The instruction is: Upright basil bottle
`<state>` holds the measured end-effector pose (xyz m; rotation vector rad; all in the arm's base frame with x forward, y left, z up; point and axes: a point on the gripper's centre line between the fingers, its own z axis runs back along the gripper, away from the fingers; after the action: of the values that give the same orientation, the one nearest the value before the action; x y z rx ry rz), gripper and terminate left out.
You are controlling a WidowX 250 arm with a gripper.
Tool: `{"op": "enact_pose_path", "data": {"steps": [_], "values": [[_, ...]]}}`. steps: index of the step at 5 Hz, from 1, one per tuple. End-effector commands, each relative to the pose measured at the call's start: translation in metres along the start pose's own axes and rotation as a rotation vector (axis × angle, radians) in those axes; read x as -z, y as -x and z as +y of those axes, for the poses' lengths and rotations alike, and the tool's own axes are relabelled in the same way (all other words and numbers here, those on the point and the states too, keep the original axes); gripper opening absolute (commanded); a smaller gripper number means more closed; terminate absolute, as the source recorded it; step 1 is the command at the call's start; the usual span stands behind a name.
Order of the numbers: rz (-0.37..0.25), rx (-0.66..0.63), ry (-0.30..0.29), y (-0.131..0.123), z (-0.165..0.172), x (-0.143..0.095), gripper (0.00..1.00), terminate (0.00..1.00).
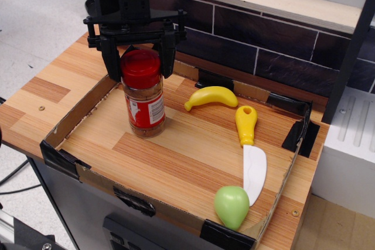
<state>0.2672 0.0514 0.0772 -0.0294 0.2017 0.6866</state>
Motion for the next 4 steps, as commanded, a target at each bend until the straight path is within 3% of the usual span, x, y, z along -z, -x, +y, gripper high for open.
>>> {"op": "enact_pose_path", "data": {"steps": [1,2,3,4], "values": [[-0.279,0.003,-0.01,-0.007,0.002,-0.017,1.0,0.0],[-0.389,0.011,0.015,-0.006,0.004,-0.042,1.0,0.0],[-0.446,0.0,0.049,-0.005,0.002,-0.07,1.0,0.0],[-0.392,0.016,0.074,0.002,-0.002,-0.099,1.0,0.0]]}}
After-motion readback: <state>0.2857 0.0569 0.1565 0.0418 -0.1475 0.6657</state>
